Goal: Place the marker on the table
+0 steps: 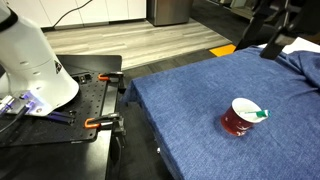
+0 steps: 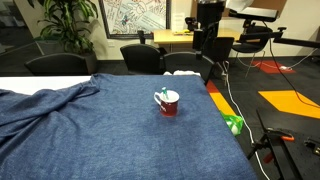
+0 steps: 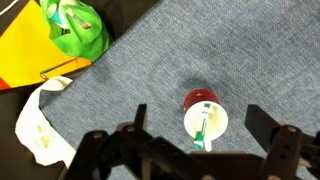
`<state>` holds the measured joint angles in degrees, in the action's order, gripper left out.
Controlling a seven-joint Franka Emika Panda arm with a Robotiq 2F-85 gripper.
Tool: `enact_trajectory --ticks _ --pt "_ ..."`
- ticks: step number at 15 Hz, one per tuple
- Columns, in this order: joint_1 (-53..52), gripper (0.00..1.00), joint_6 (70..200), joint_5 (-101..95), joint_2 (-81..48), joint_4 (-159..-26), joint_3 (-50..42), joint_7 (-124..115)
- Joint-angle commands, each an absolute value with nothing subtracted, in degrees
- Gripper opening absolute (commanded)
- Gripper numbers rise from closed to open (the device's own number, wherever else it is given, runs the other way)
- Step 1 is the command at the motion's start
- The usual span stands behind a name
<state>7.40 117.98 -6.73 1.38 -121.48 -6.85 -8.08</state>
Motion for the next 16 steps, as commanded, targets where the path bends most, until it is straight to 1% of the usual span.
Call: enact_trajectory --ticks 1,12,13,14,16 --pt "7.1 1.00 122.1 -8.5 -2.6 -118.8 -6.8 -12.4" --pt "6.7 1.00 146.0 -11.5 -11.2 -121.2 -8.9 -14.1" --pt "6.5 1.00 147.3 -11.8 -11.9 -121.4 -9.3 -14.4" --pt "6.8 1.00 144.5 -10.0 -11.4 -120.5 -8.8 -11.6" --pt "6.7 1.00 145.0 -9.9 -12.2 -120.6 -9.0 -11.5"
